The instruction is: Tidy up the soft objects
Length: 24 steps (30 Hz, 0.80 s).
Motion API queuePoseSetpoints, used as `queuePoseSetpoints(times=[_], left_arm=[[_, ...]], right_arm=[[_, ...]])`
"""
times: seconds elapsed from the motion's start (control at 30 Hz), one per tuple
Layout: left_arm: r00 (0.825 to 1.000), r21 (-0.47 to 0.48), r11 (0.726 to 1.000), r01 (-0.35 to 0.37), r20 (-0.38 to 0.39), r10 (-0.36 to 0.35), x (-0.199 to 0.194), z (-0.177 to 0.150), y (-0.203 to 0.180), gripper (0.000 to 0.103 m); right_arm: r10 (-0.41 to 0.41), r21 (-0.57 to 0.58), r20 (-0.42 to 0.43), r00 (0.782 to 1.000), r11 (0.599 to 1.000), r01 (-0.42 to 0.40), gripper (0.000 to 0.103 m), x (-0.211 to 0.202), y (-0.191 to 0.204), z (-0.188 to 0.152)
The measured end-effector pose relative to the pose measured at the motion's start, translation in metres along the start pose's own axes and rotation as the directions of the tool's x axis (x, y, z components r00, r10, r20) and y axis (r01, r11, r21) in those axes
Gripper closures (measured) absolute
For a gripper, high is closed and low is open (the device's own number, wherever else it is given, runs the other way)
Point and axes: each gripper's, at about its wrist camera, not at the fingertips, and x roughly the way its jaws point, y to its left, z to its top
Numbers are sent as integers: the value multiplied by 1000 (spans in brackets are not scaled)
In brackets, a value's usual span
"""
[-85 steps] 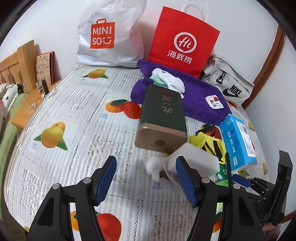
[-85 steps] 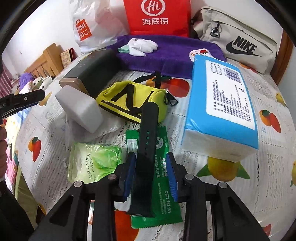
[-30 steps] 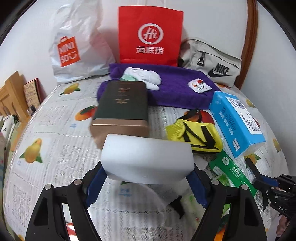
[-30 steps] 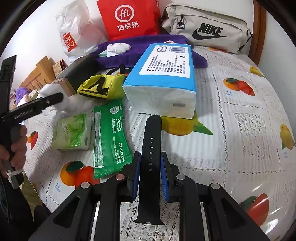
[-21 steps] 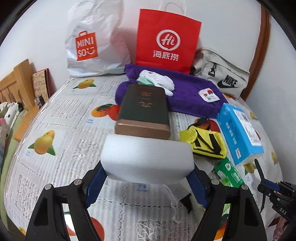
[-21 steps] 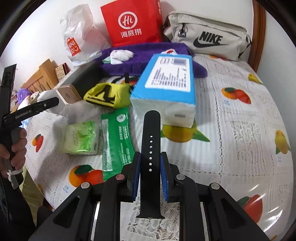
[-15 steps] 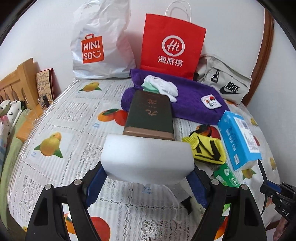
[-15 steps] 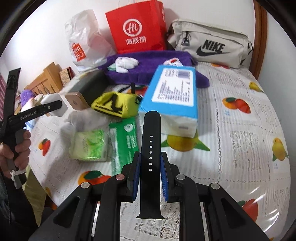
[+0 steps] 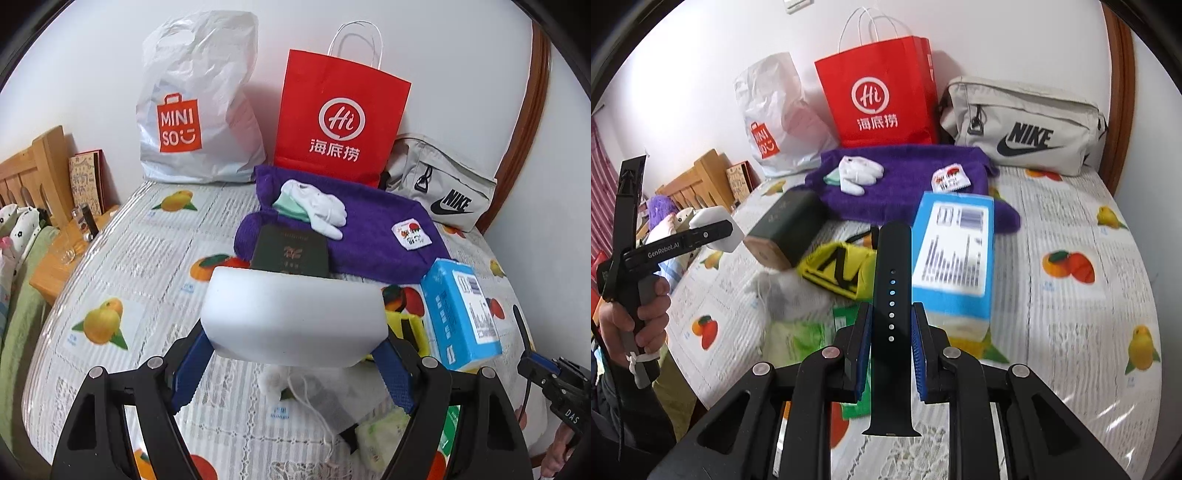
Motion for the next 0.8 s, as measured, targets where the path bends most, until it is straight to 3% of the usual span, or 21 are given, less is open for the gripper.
queuePoseSetpoints(times=[0.8], left_arm=[[999, -53, 998, 17, -44, -19, 46, 72, 4, 23]], right_arm=[[-33, -11, 38, 999, 999, 33, 83, 53, -26, 109]])
